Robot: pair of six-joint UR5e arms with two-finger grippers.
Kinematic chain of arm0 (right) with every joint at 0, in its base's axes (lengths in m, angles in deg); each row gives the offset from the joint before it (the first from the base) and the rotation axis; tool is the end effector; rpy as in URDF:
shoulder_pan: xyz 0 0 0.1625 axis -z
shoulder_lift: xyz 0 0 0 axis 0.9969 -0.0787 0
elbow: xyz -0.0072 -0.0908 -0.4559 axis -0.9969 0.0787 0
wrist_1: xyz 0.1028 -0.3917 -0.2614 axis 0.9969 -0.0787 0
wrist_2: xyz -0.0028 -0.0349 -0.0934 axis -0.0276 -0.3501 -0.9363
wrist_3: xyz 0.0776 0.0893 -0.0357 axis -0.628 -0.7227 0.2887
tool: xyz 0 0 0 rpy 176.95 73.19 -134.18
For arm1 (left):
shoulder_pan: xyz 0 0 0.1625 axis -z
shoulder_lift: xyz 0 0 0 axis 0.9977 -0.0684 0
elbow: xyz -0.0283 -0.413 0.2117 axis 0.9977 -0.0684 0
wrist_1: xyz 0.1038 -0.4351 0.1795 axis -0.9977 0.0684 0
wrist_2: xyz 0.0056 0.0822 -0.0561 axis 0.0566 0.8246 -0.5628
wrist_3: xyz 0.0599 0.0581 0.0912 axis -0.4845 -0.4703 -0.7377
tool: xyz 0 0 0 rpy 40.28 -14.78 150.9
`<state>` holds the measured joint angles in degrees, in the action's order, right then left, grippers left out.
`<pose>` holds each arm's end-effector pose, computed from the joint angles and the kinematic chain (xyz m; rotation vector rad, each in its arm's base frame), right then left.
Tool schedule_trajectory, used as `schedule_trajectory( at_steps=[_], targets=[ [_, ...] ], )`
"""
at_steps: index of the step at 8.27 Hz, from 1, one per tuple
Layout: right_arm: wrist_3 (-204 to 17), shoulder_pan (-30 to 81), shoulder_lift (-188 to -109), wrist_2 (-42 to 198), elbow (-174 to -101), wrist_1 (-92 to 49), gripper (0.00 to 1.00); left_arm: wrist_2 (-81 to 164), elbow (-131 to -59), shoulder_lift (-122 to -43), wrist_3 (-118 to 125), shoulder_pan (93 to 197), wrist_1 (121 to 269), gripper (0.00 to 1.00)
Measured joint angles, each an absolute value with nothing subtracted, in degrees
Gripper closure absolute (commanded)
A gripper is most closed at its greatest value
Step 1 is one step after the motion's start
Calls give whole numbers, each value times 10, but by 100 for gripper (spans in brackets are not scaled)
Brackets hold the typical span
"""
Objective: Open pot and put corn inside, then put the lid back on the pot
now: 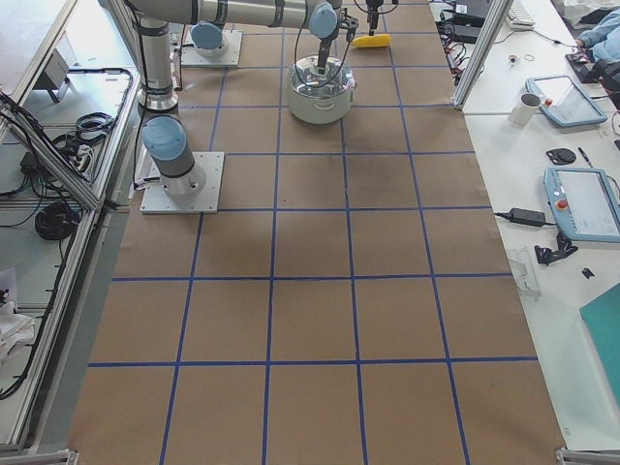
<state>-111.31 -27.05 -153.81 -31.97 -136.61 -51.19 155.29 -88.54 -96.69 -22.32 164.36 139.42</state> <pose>0.3813 -0.5559 0.3499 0.3187 3.0917 0.0601 0.0302 -0.7794 0.2097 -0.0200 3.1016 -0.0180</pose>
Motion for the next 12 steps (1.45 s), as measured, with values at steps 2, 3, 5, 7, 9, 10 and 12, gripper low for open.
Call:
schedule_trajectory(
  at_steps=[2, 3, 5, 7, 9, 10, 12],
  targets=[
    [-1121, -278, -1532, -319, -1371, -512, 40, 1551, -885, -988, -209, 1642, 1367, 0],
    [-1119, -279, -1530, -319, -1371, -510, 54, 1548, -885, -993, -200, 1642, 1362, 0],
    [-1117, -280, -1529, -320, -1369, -510, 61, 1527, -884, -1002, -188, 1642, 1358, 56],
    [-1117, -280, -1529, -319, -1367, -510, 69, 1519, -884, -1010, -189, 1642, 1354, 100],
    [-1116, -280, -1529, -319, -1367, -511, 71, 1517, -883, -1017, -198, 1642, 1353, 100],
    [-1115, -280, -1529, -319, -1366, -511, 71, 1516, -882, -1015, -201, 1642, 1353, 100],
    [-1105, -278, -1540, -328, -1357, -508, 74, 1521, -880, -997, -204, 1642, 1363, 100]
  ],
)
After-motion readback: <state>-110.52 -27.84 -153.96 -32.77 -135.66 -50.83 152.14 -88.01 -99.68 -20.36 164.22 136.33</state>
